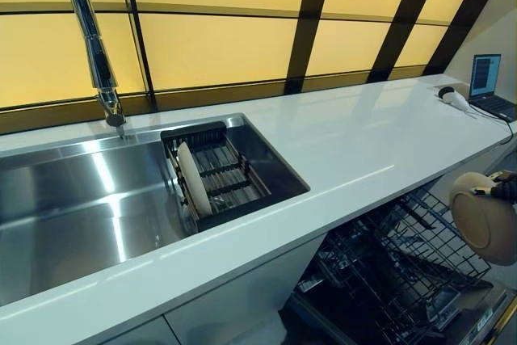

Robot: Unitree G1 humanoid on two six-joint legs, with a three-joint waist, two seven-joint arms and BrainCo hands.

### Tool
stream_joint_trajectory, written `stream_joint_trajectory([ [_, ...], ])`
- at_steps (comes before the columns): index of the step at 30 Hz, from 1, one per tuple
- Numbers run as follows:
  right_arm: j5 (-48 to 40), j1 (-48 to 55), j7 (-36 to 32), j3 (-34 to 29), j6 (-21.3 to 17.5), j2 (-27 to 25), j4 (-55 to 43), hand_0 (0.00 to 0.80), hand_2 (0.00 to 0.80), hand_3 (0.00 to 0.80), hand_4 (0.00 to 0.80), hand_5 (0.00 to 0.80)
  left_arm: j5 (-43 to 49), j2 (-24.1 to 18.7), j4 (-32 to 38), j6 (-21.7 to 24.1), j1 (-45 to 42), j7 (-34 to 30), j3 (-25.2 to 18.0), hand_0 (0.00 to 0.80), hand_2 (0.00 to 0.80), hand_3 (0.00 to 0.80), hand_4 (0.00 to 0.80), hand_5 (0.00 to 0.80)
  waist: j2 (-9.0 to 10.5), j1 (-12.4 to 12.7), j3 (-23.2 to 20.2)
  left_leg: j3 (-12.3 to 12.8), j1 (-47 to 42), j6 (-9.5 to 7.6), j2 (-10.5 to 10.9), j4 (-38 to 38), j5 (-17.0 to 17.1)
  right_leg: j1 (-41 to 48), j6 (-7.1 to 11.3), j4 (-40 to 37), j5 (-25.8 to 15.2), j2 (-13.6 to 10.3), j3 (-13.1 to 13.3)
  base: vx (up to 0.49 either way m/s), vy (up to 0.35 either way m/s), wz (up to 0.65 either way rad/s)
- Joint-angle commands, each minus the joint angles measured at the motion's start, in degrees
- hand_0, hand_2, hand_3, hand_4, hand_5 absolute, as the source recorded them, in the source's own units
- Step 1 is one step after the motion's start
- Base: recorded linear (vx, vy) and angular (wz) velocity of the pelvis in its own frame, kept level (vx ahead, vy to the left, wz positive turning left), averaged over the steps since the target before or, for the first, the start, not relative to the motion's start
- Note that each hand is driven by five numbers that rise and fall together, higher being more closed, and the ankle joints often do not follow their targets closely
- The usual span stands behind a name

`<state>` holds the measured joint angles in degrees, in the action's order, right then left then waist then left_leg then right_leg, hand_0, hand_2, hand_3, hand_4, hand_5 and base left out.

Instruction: Take plates into dishwasher

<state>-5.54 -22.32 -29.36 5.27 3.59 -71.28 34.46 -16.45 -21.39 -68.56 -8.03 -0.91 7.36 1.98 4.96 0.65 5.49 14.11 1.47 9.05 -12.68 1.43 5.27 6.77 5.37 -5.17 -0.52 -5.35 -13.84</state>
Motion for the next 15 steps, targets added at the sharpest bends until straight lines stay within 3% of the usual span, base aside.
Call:
stream_joint_trajectory([
  [1, 3.77, -2.67, 0.56, 1.33, -3.01, -0.18, -3.29, 0.8, 0.8, 0.8, 0.8, 0.8, 2.08, -0.96, -0.51, 0.25, 2.84, -0.29, 0.41, 0.0, 0.0, 0.0, 0.0, 0.0, 2.15, 0.05, -0.05, -2.33, 3.57, -1.97, 3.37, 6.42, 0.5, 0.16, -1.98, 2.73, 0.39, 0.71, 0.57, -0.07, 0.059, -0.01],
  [7, 6.36, 2.89, 0.07, -0.3, -3.76, 3.55, -5.13, 0.8, 0.8, 0.8, 0.8, 0.8, 2.12, -0.77, -0.1, 0.88, 3.53, 0.62, 1.56, 0.0, 0.0, 0.0, 0.0, 0.0, 0.83, -0.83, -0.22, -2.71, -1.62, -1.77, 3.85, -3.56, 0.85, -0.12, -0.49, 2.91, 0.01, 0.19, -0.07, -0.007, 0.015, 0.09],
  [15, 7.79, 5.66, -1.86, -1.1, -2.35, 6.72, -9.15, 0.8, 0.8, 0.8, 0.8, 0.8, 2.64, -0.94, -0.72, 1.83, 2.77, 0.33, 0.57, 0.0, 0.0, 0.0, 0.0, 0.0, 0.55, -0.34, -0.41, -2.97, -0.93, -1.81, 4.37, -5.08, 1.32, 0.82, -0.29, 1.18, 0.18, 0.45, -0.59, -0.015, 0.006, 0.09],
])
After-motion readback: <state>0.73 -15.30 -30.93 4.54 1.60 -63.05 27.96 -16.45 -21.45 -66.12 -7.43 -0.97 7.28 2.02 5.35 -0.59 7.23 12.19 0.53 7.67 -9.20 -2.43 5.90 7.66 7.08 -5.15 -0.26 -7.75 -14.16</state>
